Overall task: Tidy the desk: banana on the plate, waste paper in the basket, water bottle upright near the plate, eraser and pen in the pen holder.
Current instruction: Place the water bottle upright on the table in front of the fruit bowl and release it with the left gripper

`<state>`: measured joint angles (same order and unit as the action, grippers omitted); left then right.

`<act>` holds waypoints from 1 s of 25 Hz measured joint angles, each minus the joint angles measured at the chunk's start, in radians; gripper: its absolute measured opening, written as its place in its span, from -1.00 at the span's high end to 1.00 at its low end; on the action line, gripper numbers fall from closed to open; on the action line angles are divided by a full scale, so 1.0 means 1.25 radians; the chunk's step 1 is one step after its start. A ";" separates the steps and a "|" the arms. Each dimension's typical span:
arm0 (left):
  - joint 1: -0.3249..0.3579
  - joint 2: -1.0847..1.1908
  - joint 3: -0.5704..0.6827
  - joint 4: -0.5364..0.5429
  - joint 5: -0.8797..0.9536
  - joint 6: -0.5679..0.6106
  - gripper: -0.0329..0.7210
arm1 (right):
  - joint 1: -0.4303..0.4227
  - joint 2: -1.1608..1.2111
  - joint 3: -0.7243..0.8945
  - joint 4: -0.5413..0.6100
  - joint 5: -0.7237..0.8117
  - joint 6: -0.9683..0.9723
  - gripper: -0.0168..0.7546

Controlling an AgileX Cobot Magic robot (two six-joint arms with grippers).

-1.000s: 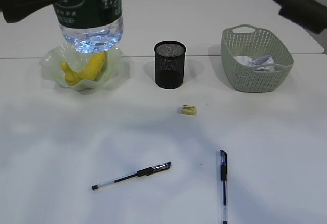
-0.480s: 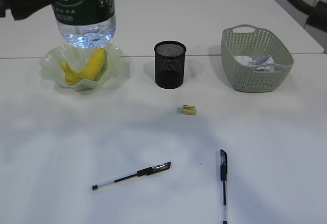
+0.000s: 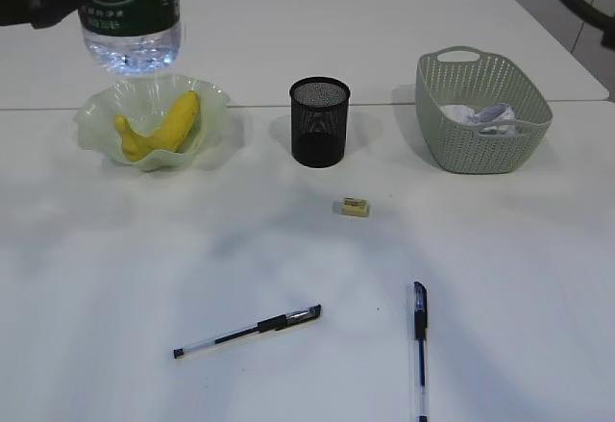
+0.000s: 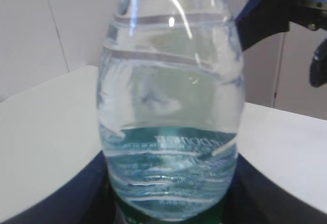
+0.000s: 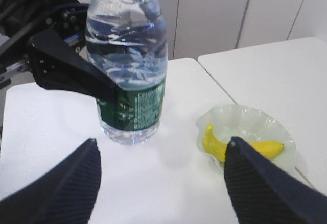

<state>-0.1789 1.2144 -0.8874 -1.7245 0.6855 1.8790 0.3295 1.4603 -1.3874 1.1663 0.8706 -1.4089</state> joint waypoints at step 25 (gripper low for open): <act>0.064 0.013 0.004 -0.029 -0.210 0.027 -0.09 | -0.009 0.000 0.000 -0.132 0.004 0.100 -0.48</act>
<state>-0.0983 1.2301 -0.8827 -1.7603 0.4231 1.9125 0.3188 1.4603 -1.3874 1.0018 0.8761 -1.2835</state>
